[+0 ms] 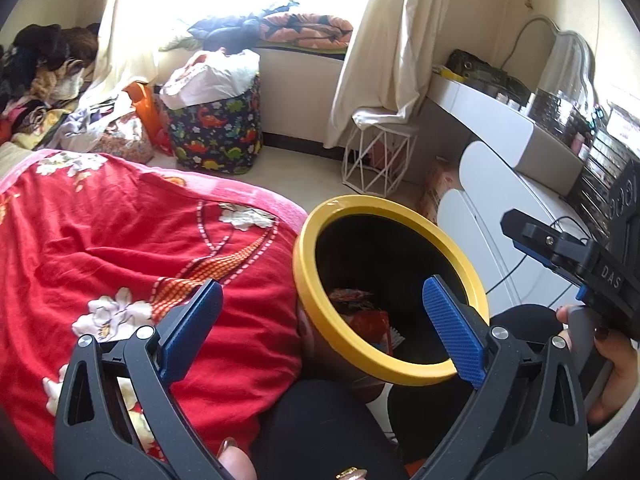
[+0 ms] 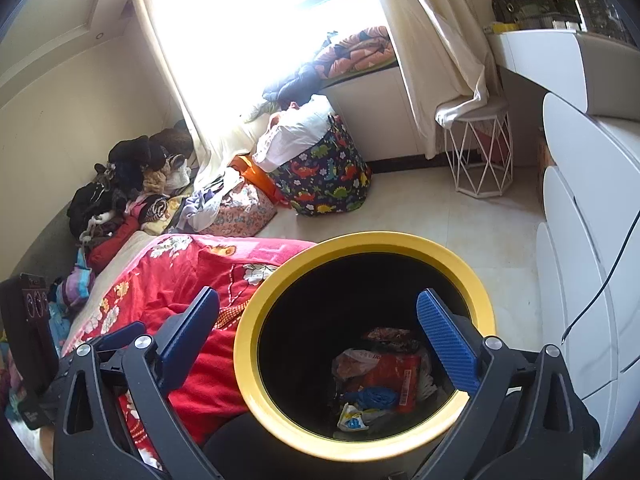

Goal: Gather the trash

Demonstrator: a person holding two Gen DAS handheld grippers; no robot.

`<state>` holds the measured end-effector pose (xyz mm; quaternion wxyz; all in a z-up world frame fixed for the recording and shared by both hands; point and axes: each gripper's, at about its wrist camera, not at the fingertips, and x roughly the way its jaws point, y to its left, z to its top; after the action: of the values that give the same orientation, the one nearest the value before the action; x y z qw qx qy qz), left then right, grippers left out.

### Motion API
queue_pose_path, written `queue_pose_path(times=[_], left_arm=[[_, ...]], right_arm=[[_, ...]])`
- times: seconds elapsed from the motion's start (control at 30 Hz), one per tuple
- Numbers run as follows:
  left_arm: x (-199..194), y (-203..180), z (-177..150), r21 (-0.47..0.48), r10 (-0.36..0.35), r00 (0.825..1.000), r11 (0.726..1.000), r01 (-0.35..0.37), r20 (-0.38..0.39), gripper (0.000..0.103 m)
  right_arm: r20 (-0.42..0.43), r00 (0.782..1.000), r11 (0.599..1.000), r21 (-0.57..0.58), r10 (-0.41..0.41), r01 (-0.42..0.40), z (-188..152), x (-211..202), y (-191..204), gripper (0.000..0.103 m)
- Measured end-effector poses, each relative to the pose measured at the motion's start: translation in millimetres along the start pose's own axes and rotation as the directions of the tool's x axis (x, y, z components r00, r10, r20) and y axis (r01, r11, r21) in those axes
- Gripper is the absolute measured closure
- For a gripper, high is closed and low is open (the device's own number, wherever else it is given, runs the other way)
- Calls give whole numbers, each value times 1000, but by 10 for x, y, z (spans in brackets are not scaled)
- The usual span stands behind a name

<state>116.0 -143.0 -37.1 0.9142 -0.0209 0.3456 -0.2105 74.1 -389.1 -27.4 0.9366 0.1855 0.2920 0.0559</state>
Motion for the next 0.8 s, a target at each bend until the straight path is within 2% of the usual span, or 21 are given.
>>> queue_pose_path(times=[0.2,0.43,0.63,0.73,0.8], left_arm=[[-207,171,-61,-23,80,996,997,-79,42,11],[-445,365,-136,-52,170,980,985,-166,107,11],[-698,463,-211,-65,227,953,974,-218,198,11],[-792,473,-246,-62,239,943,971,-231,230,11],[-853,478,-273,-64,253,933,968,-245,256,11]], right_arm=[[31,999,999,-30,-32,33,-56,-64,128,7],[113,990,992,-86,-82,92,-208,-169,363,7],[286,955,985,-126,-77,117,-419,-390,608,7],[368,926,978,-149,-79,143,-560,-490,734,6],[390,916,971,-172,-88,167,-616,-504,783,6]])
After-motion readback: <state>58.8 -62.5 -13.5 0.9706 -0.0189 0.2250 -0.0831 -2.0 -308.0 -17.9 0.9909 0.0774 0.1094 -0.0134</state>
